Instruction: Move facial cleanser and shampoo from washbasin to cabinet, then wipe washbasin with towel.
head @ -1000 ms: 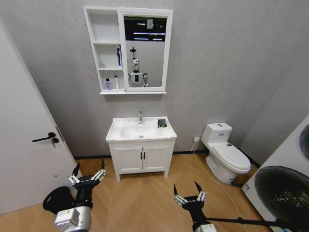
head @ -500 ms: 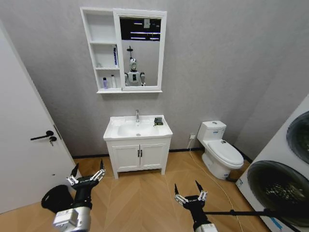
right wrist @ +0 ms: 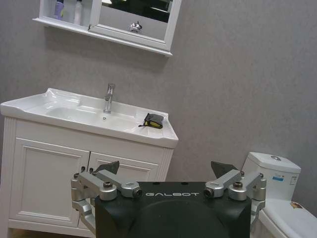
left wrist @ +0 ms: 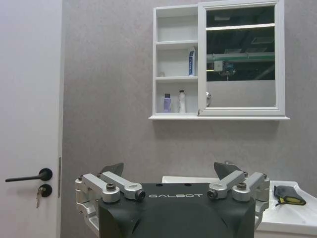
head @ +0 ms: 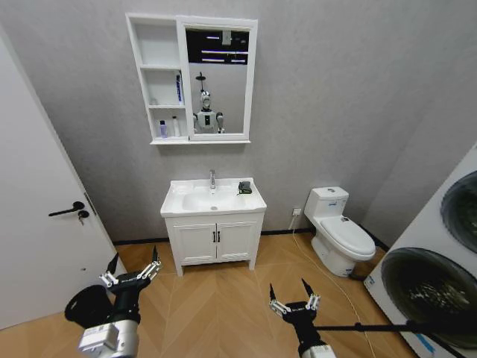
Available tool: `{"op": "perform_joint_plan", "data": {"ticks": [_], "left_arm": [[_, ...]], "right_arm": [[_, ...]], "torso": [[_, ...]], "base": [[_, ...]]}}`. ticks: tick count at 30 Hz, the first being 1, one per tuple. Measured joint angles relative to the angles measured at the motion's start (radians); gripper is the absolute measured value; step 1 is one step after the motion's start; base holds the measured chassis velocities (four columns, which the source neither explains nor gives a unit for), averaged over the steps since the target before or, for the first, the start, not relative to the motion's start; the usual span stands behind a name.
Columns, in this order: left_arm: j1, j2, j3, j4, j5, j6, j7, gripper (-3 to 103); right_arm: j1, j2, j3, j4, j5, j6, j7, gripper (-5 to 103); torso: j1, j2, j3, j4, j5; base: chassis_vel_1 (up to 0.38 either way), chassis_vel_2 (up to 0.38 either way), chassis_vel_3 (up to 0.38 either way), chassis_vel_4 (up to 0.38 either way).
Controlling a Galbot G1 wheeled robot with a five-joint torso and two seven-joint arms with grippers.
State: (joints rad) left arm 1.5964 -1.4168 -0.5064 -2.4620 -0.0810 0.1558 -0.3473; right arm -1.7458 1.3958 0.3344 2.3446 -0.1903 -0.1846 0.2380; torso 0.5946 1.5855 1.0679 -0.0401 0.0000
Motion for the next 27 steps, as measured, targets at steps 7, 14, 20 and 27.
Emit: {"op": "perform_joint_plan", "data": {"ticks": [7,14,20,27], "left_arm": [[0.034,0.007,0.003,0.028,-0.006,-0.018,0.003,100],[-0.006,0.052,-0.040,0.024,-0.152,0.001,0.152,100],[-0.061,0.131,-0.229,0.075,-0.302,0.005,0.393,100],[-0.062,0.132,-0.235,0.077,-0.303,0.007,0.397,100]], "right_arm": [[0.000,0.000,0.000,0.000,0.000,0.000,0.000,100],[0.000,0.000,0.000,0.000,0.000,0.000,0.000,100],[0.000,0.000,0.000,0.001,0.000,0.000,0.000,100],[0.000,0.000,0.000,0.001,0.000,-0.001,0.000,100]], "torso": [[0.000,0.000,0.000,0.0001,-0.0001],[0.000,0.000,0.000,0.0001,-0.0002],[0.000,0.000,0.000,0.0002,-0.0002],[0.000,0.000,0.000,0.0001,0.0000]], "base": [[0.000,0.000,0.000,0.000],[0.000,0.000,0.000,0.000],[0.000,0.000,0.000,0.000],[0.000,0.000,0.000,0.000]]}}
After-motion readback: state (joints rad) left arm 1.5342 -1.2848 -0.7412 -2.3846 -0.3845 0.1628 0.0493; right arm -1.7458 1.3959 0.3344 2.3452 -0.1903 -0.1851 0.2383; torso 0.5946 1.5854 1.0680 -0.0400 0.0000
